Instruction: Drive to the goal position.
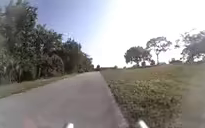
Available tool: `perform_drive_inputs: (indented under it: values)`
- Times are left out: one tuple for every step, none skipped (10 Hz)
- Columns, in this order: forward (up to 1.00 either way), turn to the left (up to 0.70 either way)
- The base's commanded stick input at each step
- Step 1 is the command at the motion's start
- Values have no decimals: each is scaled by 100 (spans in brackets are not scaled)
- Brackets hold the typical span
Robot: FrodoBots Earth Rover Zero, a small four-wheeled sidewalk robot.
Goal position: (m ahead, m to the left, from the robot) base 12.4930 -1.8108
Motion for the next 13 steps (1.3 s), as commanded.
perform_drive_inputs:
  values:
    - [100,0]
    - [100,0]
    - [100,0]
    - [100,0]
    - [100,0]
    - [100,0]
    - [100,0]
    - [100,0]
    - [100,0]
    - [100,0]
    - [100,0]
    - [100,0]
    - [100,0]
